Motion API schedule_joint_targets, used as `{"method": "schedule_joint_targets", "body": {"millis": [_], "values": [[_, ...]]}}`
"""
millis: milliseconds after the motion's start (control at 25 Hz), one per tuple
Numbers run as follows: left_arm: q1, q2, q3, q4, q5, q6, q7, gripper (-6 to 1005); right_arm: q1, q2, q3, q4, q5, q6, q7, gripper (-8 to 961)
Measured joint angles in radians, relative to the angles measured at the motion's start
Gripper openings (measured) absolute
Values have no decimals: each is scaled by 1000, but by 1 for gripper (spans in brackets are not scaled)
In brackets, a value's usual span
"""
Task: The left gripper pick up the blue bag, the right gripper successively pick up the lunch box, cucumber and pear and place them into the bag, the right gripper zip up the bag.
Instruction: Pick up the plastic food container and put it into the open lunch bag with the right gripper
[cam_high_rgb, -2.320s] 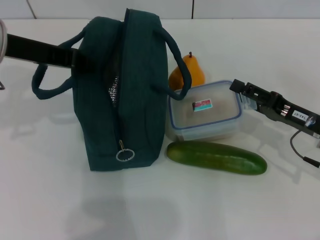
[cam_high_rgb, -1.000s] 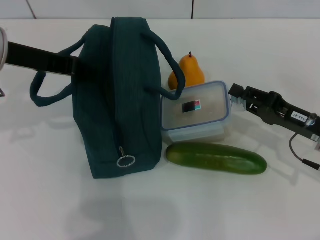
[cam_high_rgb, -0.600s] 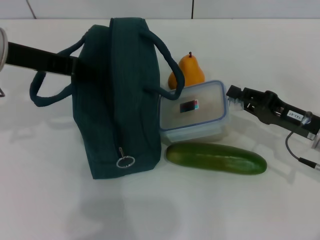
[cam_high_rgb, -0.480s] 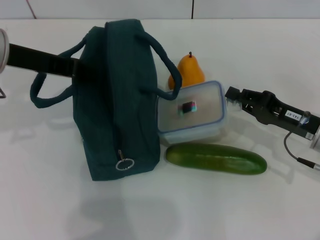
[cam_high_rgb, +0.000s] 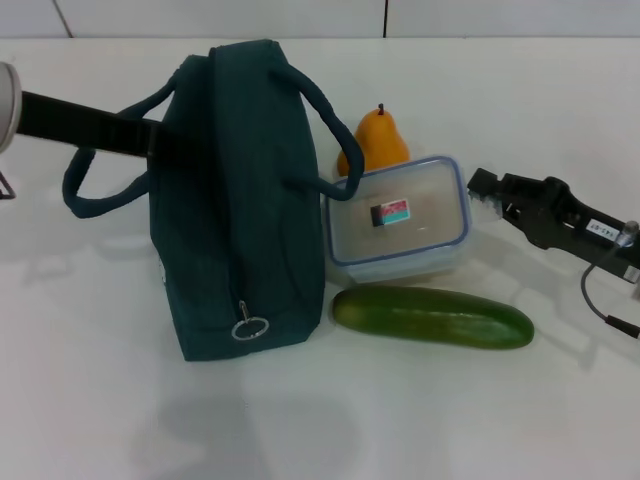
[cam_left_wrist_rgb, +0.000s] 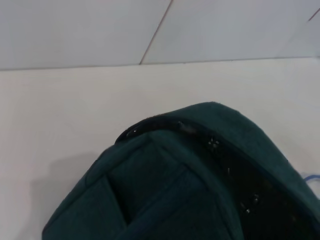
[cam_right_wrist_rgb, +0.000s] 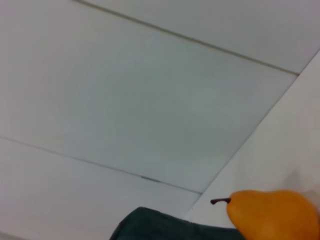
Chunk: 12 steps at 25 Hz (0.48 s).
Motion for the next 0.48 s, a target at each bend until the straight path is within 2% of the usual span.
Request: {"method": "schedule_joint_targets", "body": {"millis": [480], "values": [[1,16,-5,2,-116,8,-9,42,-79,-9,0,-9,86,-109,2,95]]}}
